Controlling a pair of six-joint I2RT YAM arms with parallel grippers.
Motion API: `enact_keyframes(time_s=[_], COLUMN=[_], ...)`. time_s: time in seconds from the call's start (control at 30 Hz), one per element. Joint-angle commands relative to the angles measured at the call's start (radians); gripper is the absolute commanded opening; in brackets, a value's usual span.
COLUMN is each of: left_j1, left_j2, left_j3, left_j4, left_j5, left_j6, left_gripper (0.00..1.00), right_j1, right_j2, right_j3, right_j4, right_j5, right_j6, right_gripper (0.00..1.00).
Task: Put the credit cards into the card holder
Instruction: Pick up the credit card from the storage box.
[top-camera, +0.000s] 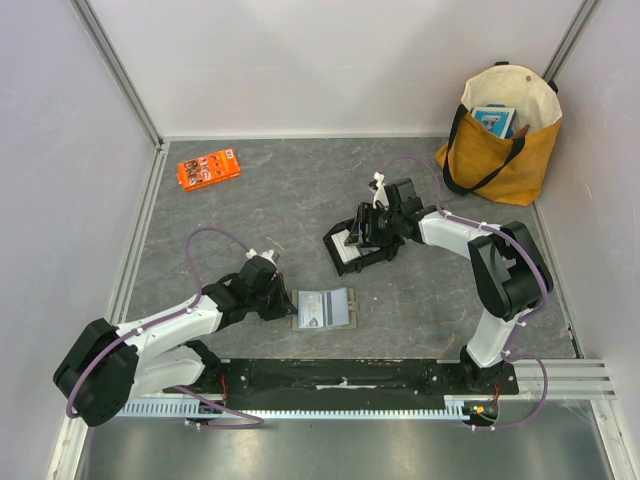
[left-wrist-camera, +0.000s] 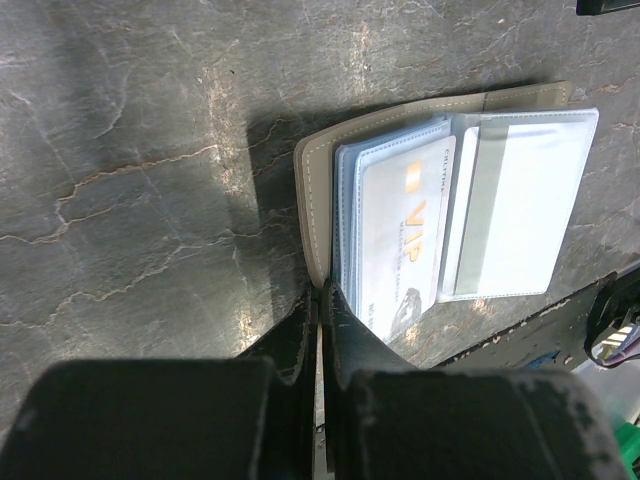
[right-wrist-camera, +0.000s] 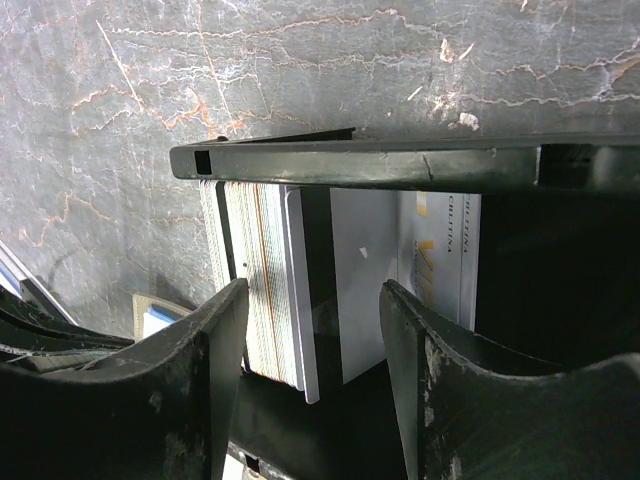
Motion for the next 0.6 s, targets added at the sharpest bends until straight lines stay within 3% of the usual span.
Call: enact_keyframes(time_s=[0.0,0.17,0.37,0.57], left_j1=[-0.003,-0.005,-0.003,-0.003], left_j2=[0.004,0.009,0.006,0.001], left_j3=[0.033,0.036,0.035,0.031], left_j4=[0.024,0.026,0.023,0.023], left_j5=[0.018,0.020,0.023,0.022], left_j6=[0.033,0.034,0.034,0.033], left_gripper=[0.02,0.02,0.02,0.02], right_j1=[0.012,0.025,0.028,0.029], right_j2=[-0.039,-0.039,-0.042,-0.059], right_j3=[0.038,0.035,0.037,0.041], right_j4=[-0.003,0.006,0.008,0.008], right_j5=[-0.001,-0.003,-0.006,-0.012], right_j6=[-0.014,-0.005,0.004,0.006], right_gripper=[0.63,0.62,0.44,0.42])
